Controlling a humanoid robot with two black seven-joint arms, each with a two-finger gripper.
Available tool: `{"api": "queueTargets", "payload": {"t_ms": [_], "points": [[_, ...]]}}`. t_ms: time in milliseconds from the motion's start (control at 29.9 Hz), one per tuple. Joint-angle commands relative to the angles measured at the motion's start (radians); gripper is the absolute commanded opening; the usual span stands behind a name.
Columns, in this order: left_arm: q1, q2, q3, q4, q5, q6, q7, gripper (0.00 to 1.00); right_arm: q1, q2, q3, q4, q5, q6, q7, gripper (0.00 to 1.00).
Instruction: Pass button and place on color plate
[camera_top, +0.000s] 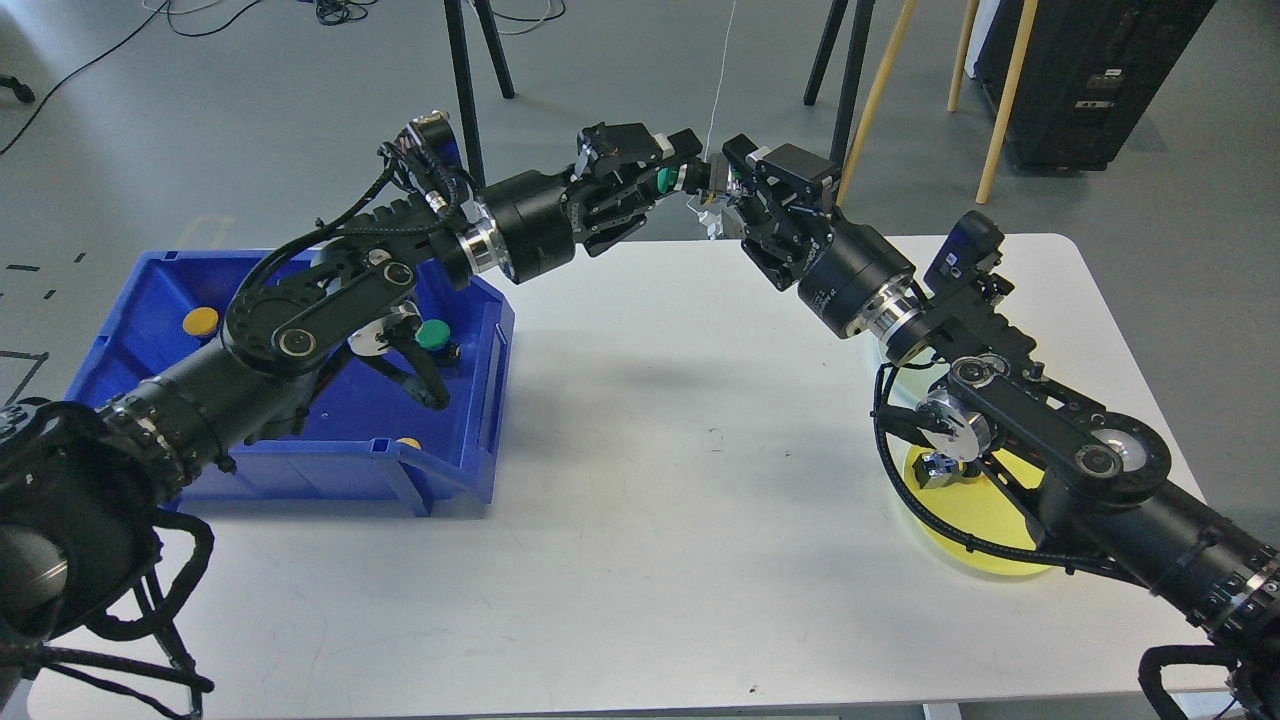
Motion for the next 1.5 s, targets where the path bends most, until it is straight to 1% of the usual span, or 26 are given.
{"api": "queueTargets", "payload": {"t_ms": [0, 67, 167, 200, 234, 267, 301, 334, 367, 434, 601, 701, 868, 968, 1069, 1102, 1202, 1269, 1336, 1369, 1402, 1469], "points": [[0.002, -0.002, -0.002, 0.0, -0.002, 0.0, 0.0, 0.1, -0.003, 0.008, 0.006, 0.0, 0.01, -0.003, -0.001, 0.08], [0.003, -0.002, -0.002, 0.0, -0.008, 0.0, 0.0, 0.11, -0.003, 0.008, 0.006, 0.0, 0.023, -0.003, -0.001, 0.04], [0.003, -0.002, -0.002, 0.0, -0.012, 0.0, 0.0, 0.12, -0.003, 0.008, 0.006, 0.0, 0.027, -0.003, -0.002, 0.04], [0.003, -0.002, -0.002, 0.0, -0.012, 0.0, 0.0, 0.15, -0.003, 0.008, 0.006, 0.0, 0.027, -0.003, -0.002, 0.03], [0.003, -0.002, -0.002, 0.0, -0.012, 0.0, 0.0, 0.21, -0.003, 0.008, 0.006, 0.0, 0.027, -0.003, -0.002, 0.03], [0.003, -0.003, -0.002, 0.0, -0.014, 0.0, 0.0, 0.32, -0.004, 0.008, 0.006, 0.0, 0.029, -0.003, -0.002, 0.03], [0.003, -0.003, -0.002, 0.0, -0.017, 0.0, 0.0, 0.46, -0.004, 0.008, 0.006, 0.0, 0.029, -0.003, -0.002, 0.02], [0.005, -0.003, -0.002, 0.0, -0.023, 0.0, 0.0, 0.63, -0.007, 0.008, 0.006, 0.0, 0.029, -0.003, -0.002, 0.02], [0.008, -0.003, -0.002, 0.0, -0.041, 0.0, 0.0, 0.76, -0.007, 0.008, 0.006, 0.0, 0.029, -0.003, -0.002, 0.02], [0.011, -0.005, -0.002, 0.003, -0.074, 0.0, 0.0, 0.77, -0.009, 0.008, 0.006, 0.0, 0.027, -0.003, -0.004, 0.02], [0.011, -0.005, -0.002, 0.013, -0.081, 0.0, 0.0, 0.84, -0.012, 0.008, 0.01, 0.0, 0.029, -0.003, -0.005, 0.01], [0.014, -0.005, -0.002, 0.013, -0.081, 0.0, 0.0, 0.86, -0.016, 0.007, 0.024, 0.0, 0.03, -0.005, -0.005, 0.01], [0.015, -0.005, -0.002, 0.013, -0.081, 0.0, 0.0, 0.87, -0.07, -0.009, 0.122, 0.001, 0.127, 0.0, -0.008, 0.01], [0.015, -0.005, -0.006, 0.013, -0.081, 0.0, 0.0, 0.87, -0.098, -0.039, 0.168, 0.003, 0.164, -0.003, -0.008, 0.01], [0.015, -0.005, -0.005, 0.013, -0.081, 0.0, 0.0, 0.87, -0.142, -0.042, 0.249, -0.003, 0.203, -0.014, -0.014, 0.01], [0.015, -0.005, -0.005, 0.013, -0.081, 0.0, 0.0, 0.87, -0.156, -0.042, 0.276, -0.01, 0.228, -0.032, -0.018, 0.01], [0.015, -0.005, -0.005, 0.013, -0.081, 0.0, 0.0, 0.87, -0.178, -0.041, 0.319, -0.097, 0.361, -0.161, -0.039, 0.01], [0.015, -0.005, -0.006, 0.013, -0.081, 0.0, 0.0, 0.87, -0.161, -0.041, 0.311, -0.202, 0.476, -0.291, -0.089, 0.01], [0.015, -0.005, -0.005, 0.013, -0.081, 0.0, 0.0, 0.87, -0.135, -0.038, 0.296, -0.326, 0.544, -0.393, -0.155, 0.01], [0.015, -0.005, -0.005, 0.013, -0.081, 0.0, 0.0, 0.87, -0.109, -0.035, 0.275, -0.389, 0.556, -0.425, -0.178, 0.01], [0.015, -0.005, -0.005, 0.013, -0.081, 0.0, 0.0, 0.87, -0.09, -0.03, 0.242, -0.442, 0.555, -0.439, -0.189, 0.01], [0.015, -0.005, -0.005, 0.013, -0.081, 0.0, 0.0, 0.87, -0.079, -0.019, 0.181, -0.483, 0.567, -0.439, -0.191, 0.01]]}}
